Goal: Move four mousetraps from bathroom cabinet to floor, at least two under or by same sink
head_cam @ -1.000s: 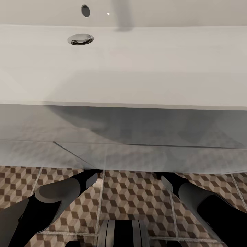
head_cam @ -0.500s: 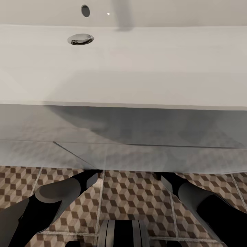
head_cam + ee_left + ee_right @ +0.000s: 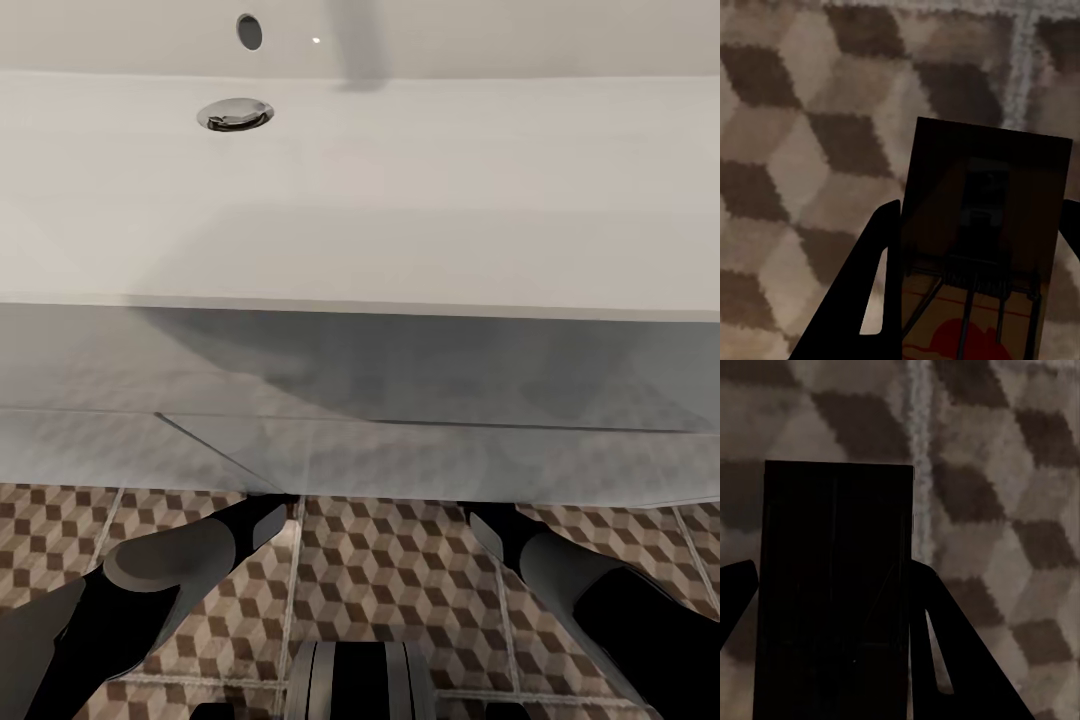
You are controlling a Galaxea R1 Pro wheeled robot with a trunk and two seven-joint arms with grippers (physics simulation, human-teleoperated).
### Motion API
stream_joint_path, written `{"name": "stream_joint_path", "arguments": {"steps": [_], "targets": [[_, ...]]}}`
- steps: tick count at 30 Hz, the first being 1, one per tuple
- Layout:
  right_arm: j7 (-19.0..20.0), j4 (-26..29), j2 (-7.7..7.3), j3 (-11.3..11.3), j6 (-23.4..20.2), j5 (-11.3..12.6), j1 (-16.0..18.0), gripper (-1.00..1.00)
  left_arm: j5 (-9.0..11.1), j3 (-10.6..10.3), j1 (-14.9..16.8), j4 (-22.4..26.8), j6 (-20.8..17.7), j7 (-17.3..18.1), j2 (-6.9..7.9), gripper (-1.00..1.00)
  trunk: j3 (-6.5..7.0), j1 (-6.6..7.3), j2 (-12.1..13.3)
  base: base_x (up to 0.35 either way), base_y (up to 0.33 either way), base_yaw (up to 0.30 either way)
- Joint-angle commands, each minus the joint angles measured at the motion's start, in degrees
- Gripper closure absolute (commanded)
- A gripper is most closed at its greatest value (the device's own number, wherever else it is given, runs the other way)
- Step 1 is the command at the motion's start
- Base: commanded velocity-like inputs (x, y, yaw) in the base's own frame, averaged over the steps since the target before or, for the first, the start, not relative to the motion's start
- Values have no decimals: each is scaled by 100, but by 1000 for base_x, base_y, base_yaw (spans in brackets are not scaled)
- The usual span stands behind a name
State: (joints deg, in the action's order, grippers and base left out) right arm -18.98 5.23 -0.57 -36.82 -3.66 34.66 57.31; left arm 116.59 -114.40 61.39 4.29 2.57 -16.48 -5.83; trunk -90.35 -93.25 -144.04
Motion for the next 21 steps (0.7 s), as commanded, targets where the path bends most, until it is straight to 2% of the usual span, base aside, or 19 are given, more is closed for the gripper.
{"name": "stream_joint_path", "arguments": {"steps": [1, 10, 16, 21], "targets": [[-34, 19, 2, -50, -32, 43, -1, 100, 40, -47, 5, 19, 24, -48, 3, 100, -5, 1, -1, 0, 0, 32], [-28, 26, 6, -53, -30, 39, -4, 100, 38, -47, 5, 19, 24, -48, 3, 100, -47, 1, -1, 0, 0, 121], [-22, 32, 12, -59, -14, 35, -7, 100, 38, -47, 5, 19, 24, -48, 3, 100, -51, 1, -1, 0, 0, 23], [-18, 31, 13, -60, 209, 40, -9, 100, 39, -47, 5, 19, 24, -48, 3, 100, -52, 1, -1, 0, 0, 2]]}}
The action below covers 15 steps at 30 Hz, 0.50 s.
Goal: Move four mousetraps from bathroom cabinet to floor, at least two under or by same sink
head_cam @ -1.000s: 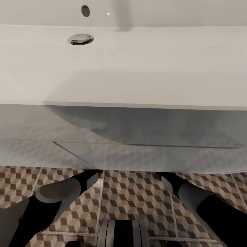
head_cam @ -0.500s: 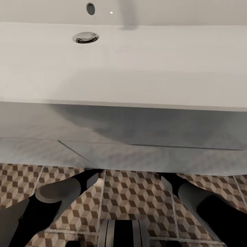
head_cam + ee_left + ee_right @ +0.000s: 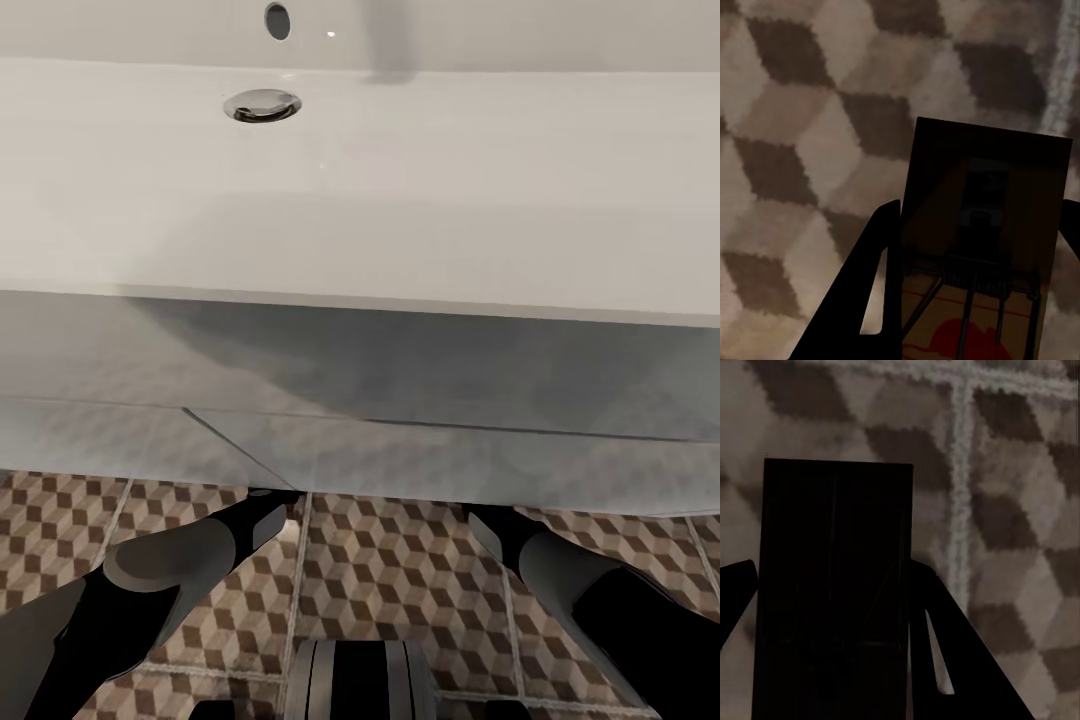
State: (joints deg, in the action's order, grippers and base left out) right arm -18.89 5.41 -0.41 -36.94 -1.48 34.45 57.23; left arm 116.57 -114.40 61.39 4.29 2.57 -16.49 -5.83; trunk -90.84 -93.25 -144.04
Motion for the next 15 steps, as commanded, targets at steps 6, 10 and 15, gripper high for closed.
{"name": "stream_joint_path", "arguments": {"steps": [6, 10, 15], "targets": [[-27, 12, -11, -43, 64, 61, -1, 100, 40, -47, 5, 19, 24, -47, 10, 100, -3, 1, -1, 0, 0, 0], [-21, 12, -24, -42, 68, 62, -1, 100, 37, -47, 5, 19, 23, -47, 11, 100, -3, 1, -1, 0, 0, 0], [-16, 12, -25, -41, 72, 62, -3, 100, 40, -47, 5, 19, 22, -47, 12, 100, -3, 1, -1, 0, 0, 0]]}}
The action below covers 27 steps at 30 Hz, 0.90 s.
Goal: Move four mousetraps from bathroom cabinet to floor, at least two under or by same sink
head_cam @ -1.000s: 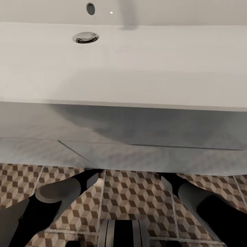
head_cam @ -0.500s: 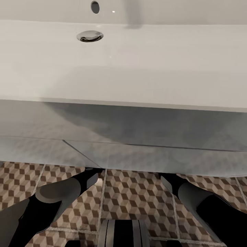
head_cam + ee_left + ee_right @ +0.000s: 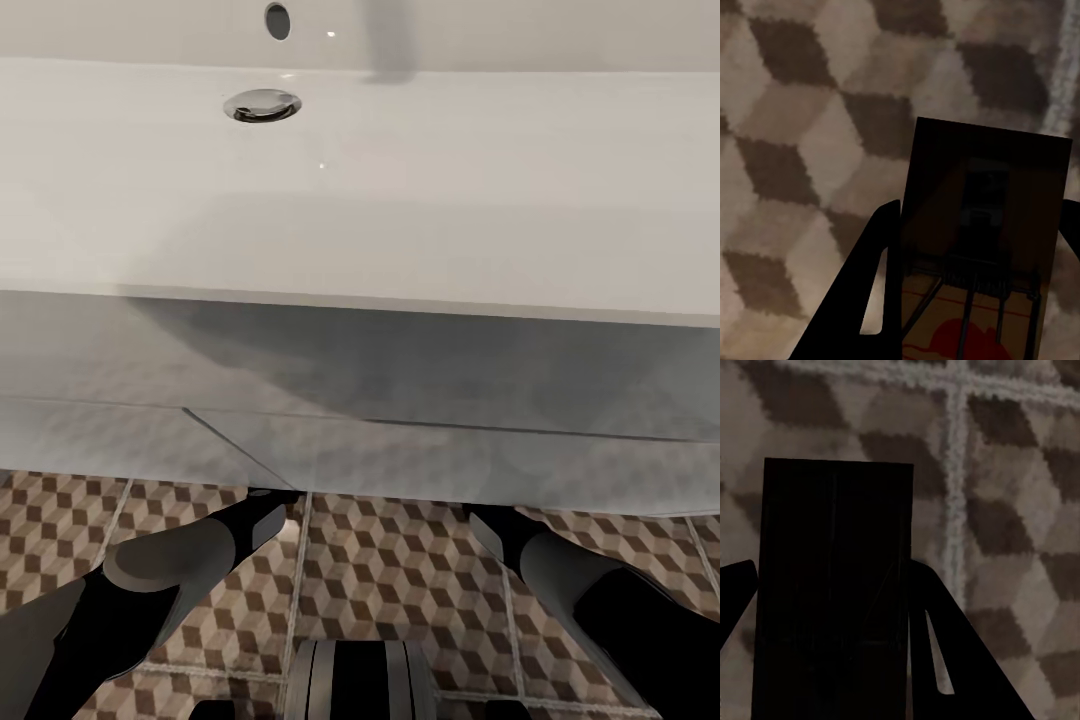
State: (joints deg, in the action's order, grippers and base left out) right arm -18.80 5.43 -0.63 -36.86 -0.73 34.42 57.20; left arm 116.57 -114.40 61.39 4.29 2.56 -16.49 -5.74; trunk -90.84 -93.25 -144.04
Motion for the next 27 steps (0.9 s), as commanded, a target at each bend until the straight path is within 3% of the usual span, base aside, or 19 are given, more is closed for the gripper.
{"name": "stream_joint_path", "arguments": {"steps": [1, 27], "targets": [[-24, 11, 0, -49, -1, 65, -3, 100, 40, -47, 5, 19, 24, -47, 3, 100, -3, 1, -1, 0, 0, 0], [-27, 11, 1, -49, 3, 65, -16, 100, 40, -47, 5, 19, 22, -47, 3, 100, -204, 1, -1, 0, 0, 0]]}}
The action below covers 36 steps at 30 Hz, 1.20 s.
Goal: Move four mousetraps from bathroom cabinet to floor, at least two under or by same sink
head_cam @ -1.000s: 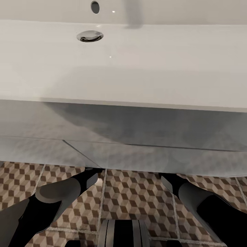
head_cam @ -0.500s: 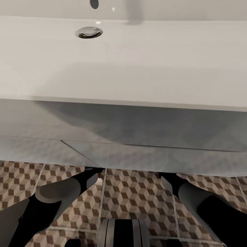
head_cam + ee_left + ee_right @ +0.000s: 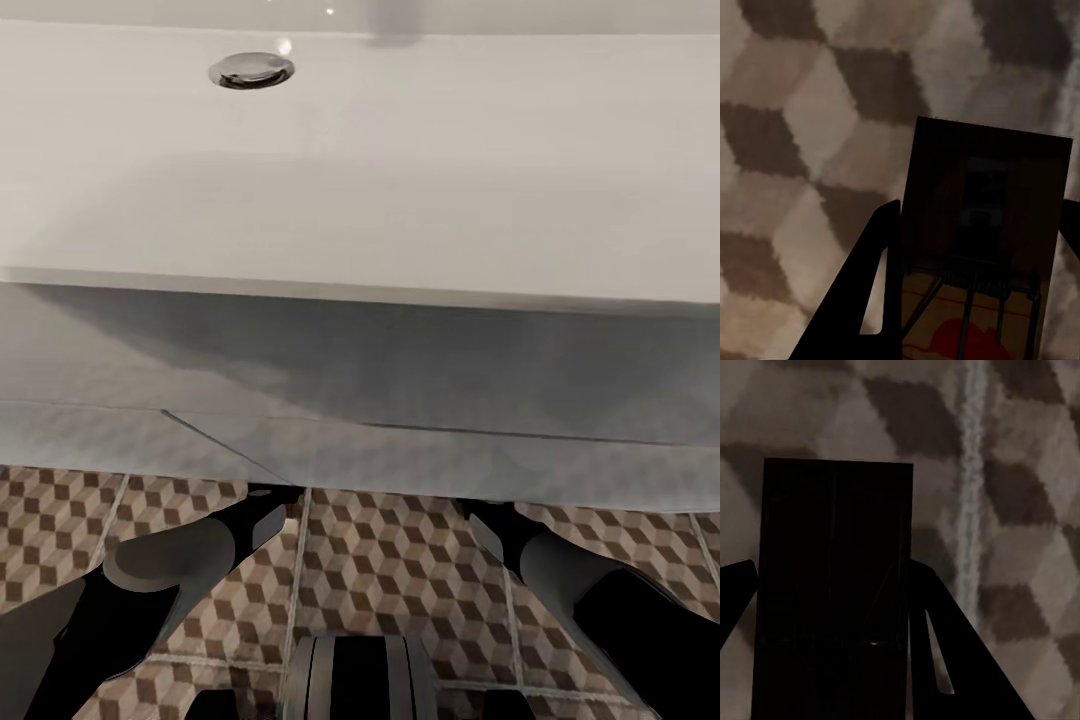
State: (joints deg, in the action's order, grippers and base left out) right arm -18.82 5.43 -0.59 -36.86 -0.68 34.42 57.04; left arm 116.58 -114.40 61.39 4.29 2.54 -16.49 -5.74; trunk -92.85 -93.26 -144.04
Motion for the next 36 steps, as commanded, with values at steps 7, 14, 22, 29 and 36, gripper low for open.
{"name": "stream_joint_path", "arguments": {"steps": [7, 14, 22, 29, 36], "targets": [[-25, 11, -3, -50, 1, 65, 0, 100, 35, -47, 5, 19, 27, -47, 3, 100, -64, 1, -1, 0, 0, 0], [-25, 11, -3, -50, 6, 65, 0, 100, 36, -47, 5, 19, 27, -47, 3, 100, -79, 1, -1, 0, 0, 0], [-25, 11, -5, -50, 6, 65, -2, 100, 34, -47, 5, 19, 20, -43, 3, 100, -80, 1, -1, 0, 0, 0], [-61, 4, -23, -29, 6, 98, -8, 100, 32, -47, 5, 19, 18, -34, 3, 100, -80, 1, -1, 0, 0, 0], [-69, -18, -23, -24, -5, 184, -14, 100, 32, -47, 5, 20, 18, -31, 1, 100, -80, 1, -1, 0, 0, 0]]}}
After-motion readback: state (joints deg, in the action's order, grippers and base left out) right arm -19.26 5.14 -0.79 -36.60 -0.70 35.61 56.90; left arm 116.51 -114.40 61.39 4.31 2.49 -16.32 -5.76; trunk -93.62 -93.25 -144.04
